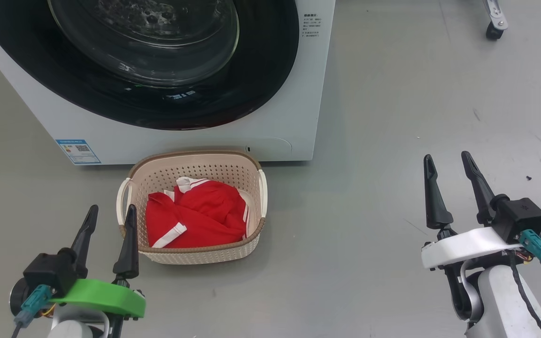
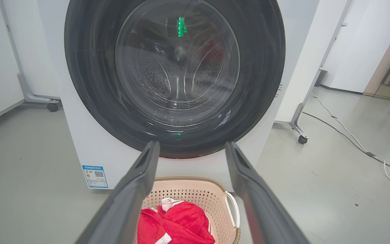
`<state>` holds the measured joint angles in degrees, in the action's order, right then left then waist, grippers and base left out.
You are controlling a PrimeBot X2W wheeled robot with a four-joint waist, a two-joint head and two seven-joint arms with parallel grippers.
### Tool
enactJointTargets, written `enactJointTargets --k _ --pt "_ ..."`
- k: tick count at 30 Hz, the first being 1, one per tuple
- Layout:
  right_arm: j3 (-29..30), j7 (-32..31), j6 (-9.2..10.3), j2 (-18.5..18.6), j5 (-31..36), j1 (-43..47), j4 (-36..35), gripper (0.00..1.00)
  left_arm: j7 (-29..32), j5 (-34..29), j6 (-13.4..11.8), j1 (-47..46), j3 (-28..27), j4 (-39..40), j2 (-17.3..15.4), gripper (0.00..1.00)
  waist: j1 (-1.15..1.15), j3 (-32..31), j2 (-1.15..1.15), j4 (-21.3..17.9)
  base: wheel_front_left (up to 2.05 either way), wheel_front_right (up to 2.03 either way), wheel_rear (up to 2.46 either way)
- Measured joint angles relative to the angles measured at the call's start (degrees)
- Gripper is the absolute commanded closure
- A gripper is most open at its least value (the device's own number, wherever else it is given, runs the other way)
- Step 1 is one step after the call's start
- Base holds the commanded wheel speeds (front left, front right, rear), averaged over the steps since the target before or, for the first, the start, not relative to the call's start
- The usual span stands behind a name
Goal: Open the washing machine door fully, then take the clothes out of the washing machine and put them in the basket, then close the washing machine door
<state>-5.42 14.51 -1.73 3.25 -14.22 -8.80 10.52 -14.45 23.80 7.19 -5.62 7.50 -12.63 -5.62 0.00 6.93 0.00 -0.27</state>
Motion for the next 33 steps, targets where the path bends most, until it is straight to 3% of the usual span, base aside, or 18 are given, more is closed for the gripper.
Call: enactJointTargets --k 31,32,33 --pt "0.1 0.0 -0.66 -0.2 0.3 0.4 0.1 0.00 0.0 2.4 0.0 0.9 0.2 0.2 -0.5 0.00 0.00 -0.7 0.00 -0.3 0.00 0.00 0.00" --pt "0.1 0.0 -0.66 -0.2 0.3 0.5 0.1 1.00 0.0 2.5 0.0 0.9 0.2 0.2 -0.5 1.00 0.00 -0.7 0.00 -0.3 0.00 0.00 0.00" --pt "0.1 0.0 -0.65 -0.2 0.2 0.6 0.5 1.00 0.1 2.5 0.0 1.0 0.2 -0.2 -0.4 1.00 0.00 -0.7 0.00 -0.2 0.00 0.00 0.00"
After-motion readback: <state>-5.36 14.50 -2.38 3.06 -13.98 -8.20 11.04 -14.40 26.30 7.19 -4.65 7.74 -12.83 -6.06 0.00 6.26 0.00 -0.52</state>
